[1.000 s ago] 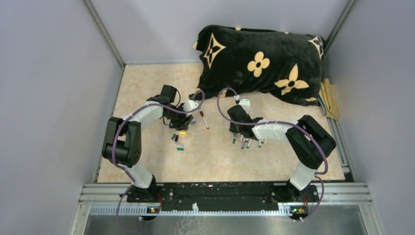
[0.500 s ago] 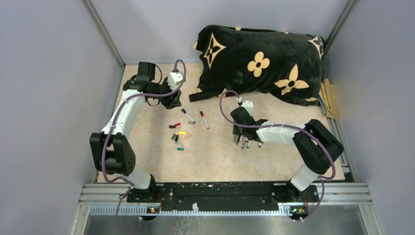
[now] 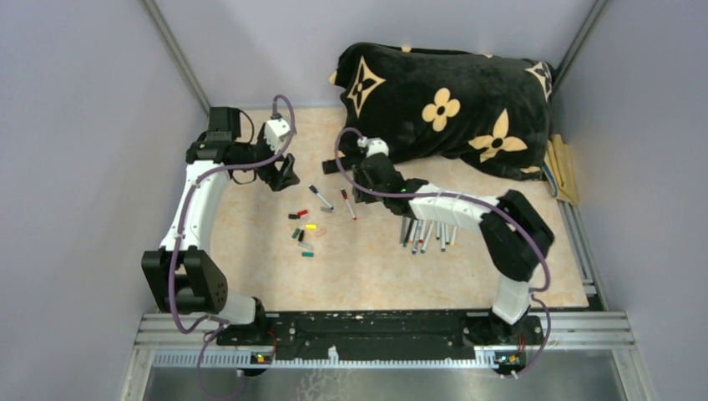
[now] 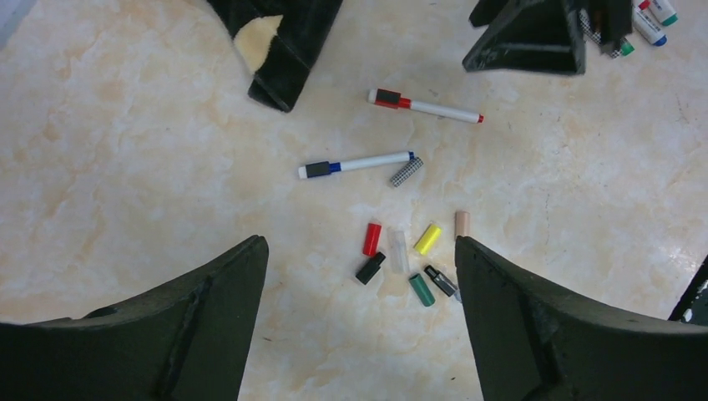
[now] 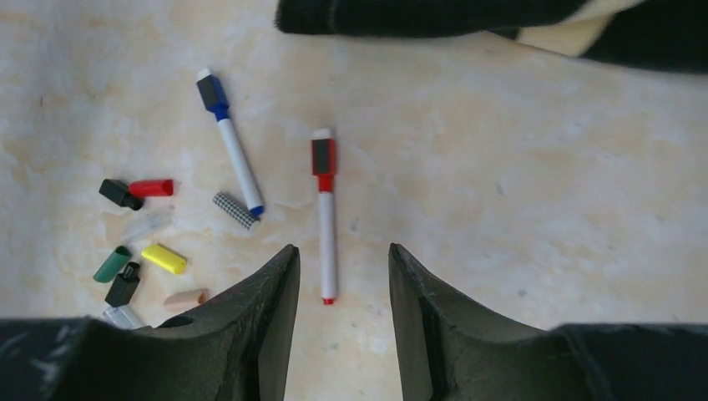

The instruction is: Open the pen caps

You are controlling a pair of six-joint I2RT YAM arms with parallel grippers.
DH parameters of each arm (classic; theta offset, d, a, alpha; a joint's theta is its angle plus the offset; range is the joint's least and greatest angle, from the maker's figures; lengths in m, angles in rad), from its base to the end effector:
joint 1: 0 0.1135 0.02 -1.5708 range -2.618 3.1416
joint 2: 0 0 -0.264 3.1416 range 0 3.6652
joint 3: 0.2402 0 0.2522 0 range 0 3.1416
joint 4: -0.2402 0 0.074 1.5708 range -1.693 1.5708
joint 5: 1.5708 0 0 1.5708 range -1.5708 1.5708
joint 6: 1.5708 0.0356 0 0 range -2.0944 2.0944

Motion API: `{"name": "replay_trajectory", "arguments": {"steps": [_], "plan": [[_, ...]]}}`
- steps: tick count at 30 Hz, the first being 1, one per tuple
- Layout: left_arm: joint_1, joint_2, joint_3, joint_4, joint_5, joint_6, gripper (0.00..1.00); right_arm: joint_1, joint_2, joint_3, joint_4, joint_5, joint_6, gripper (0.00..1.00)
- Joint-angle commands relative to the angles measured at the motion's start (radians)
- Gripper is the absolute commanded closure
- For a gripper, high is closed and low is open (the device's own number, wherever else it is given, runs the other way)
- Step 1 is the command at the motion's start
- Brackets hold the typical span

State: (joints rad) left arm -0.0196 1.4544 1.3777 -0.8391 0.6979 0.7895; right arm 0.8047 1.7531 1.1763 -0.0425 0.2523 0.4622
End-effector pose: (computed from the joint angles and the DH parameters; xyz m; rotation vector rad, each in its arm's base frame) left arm 0.2994 -0.0288 0.3364 1.1408 1.9581 -0.4715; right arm 0.2797 0.2779 0.2269 -0.2330 2.1903 0.4456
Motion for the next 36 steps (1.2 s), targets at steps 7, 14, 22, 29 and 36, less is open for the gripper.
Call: {"name": "replay_trajectory", "arguments": {"steps": [7,14,22,29,36], "plan": [[0.120,-0.034,0.046,-0.039,0.109,-0.012,0.01,0.072,0.303,0.245,-0.037,-0.095,-0.100,0.58],[0.140,-0.047,0.051,-0.038,0.132,-0.013,0.01,0.085,0.340,0.241,-0.057,-0.046,-0.134,0.69],[0.142,-0.037,0.032,-0.023,0.192,-0.022,0.01,0.091,0.291,0.128,-0.042,0.009,-0.172,0.94],[0.135,-0.041,-0.096,-0.076,0.281,0.160,0.01,0.079,0.131,0.003,0.014,-0.101,-0.180,1.00],[0.010,-0.063,-0.280,-0.125,0.239,0.431,0.01,-0.013,-0.029,-0.074,0.048,-0.651,-0.108,1.00]]}}
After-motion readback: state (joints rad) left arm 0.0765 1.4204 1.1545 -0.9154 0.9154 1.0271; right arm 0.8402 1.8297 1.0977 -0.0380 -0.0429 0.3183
